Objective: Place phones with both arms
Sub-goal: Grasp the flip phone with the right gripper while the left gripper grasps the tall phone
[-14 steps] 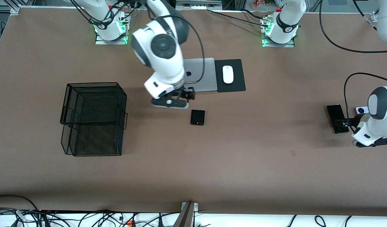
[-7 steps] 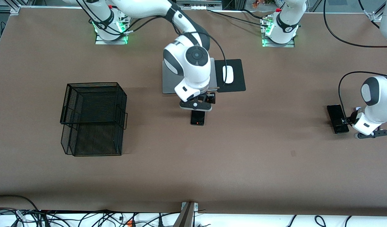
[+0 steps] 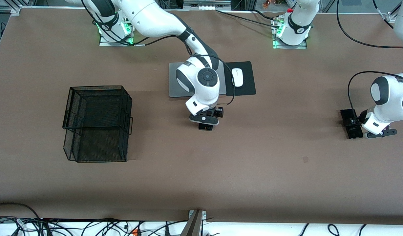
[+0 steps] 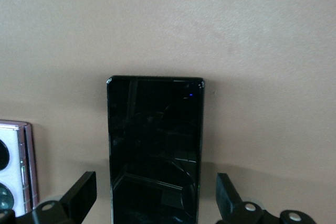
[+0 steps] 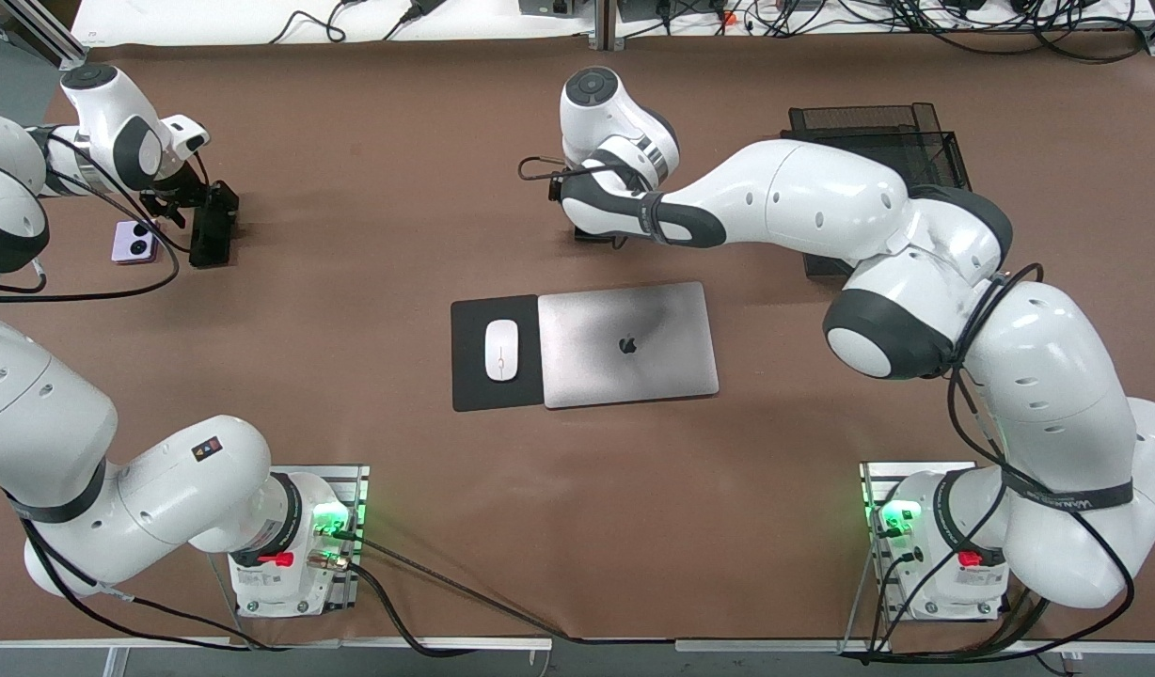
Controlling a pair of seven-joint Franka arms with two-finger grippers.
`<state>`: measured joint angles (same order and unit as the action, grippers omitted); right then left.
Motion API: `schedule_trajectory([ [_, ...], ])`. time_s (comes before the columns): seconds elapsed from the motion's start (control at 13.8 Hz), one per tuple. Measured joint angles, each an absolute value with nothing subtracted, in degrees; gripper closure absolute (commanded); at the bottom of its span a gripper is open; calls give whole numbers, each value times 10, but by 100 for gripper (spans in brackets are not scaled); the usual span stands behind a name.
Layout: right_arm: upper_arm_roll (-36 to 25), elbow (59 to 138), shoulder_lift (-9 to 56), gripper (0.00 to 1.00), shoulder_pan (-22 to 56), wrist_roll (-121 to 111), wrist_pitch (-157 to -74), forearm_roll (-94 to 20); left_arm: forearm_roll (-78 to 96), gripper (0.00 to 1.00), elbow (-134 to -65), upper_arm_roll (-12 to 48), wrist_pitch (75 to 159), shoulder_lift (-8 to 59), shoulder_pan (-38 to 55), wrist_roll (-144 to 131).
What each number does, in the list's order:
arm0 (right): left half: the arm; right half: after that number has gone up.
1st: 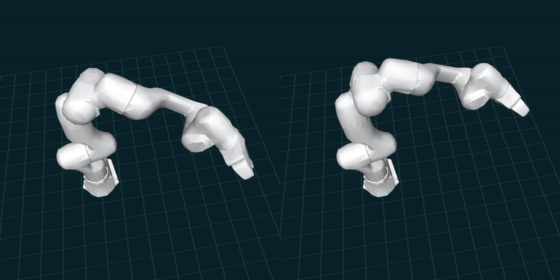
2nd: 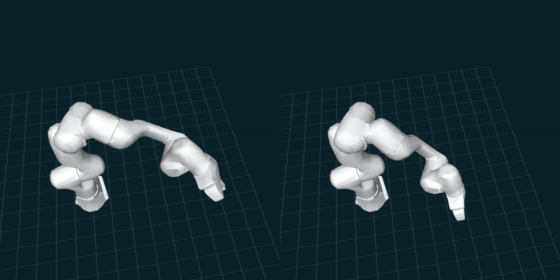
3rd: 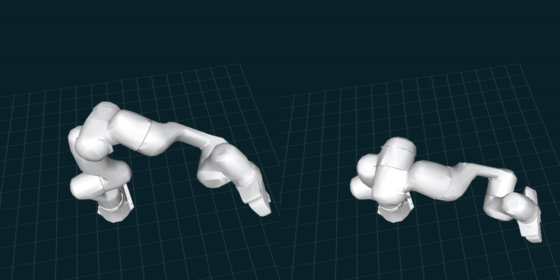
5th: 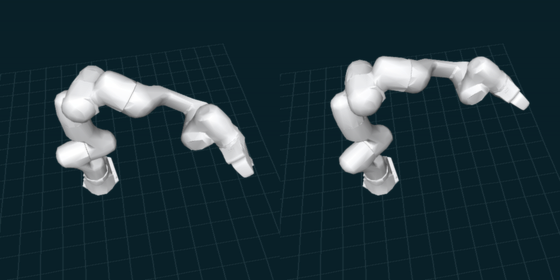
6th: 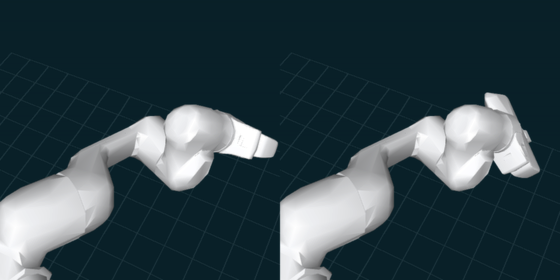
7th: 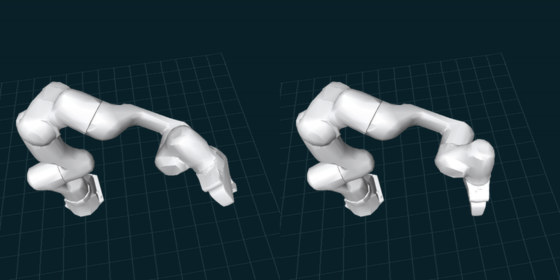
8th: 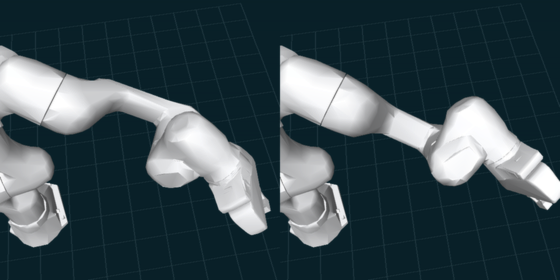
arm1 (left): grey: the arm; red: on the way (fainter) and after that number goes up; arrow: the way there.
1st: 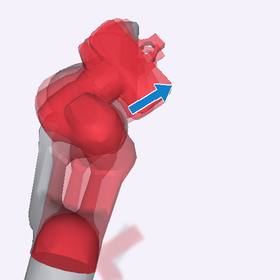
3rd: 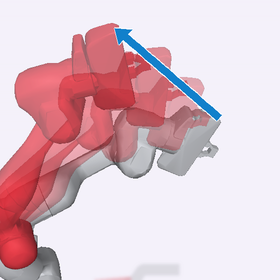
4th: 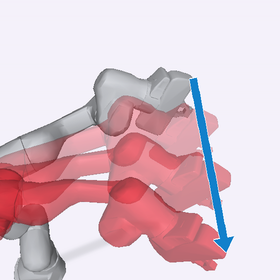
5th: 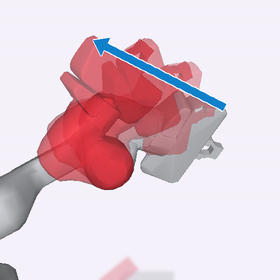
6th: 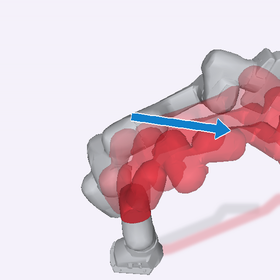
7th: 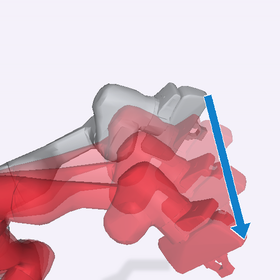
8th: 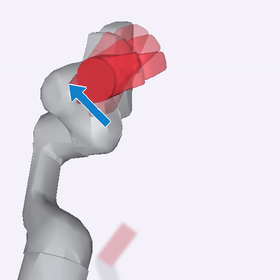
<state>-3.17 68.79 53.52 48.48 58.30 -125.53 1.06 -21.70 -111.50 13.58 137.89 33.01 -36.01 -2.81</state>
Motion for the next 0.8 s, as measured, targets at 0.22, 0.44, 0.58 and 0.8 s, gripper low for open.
schedule_trajectory([
  [0.22,-32,688,549,0,485,588,-1272,11,-217,0,-1117,136,1382,333,-367,-8],
  [0.44,-32,688,561,0,485,588,-1294,11,-217,0,-1119,137,1388,342,-373,-3],
  [0.58,-33,689,570,0,485,588,-1303,11,-217,10,-1119,137,1392,347,-374,-2],
  [0.8,-38,691,576,0,485,588,-1306,11,-217,56,-1119,145,1392,347,-374,0],
])
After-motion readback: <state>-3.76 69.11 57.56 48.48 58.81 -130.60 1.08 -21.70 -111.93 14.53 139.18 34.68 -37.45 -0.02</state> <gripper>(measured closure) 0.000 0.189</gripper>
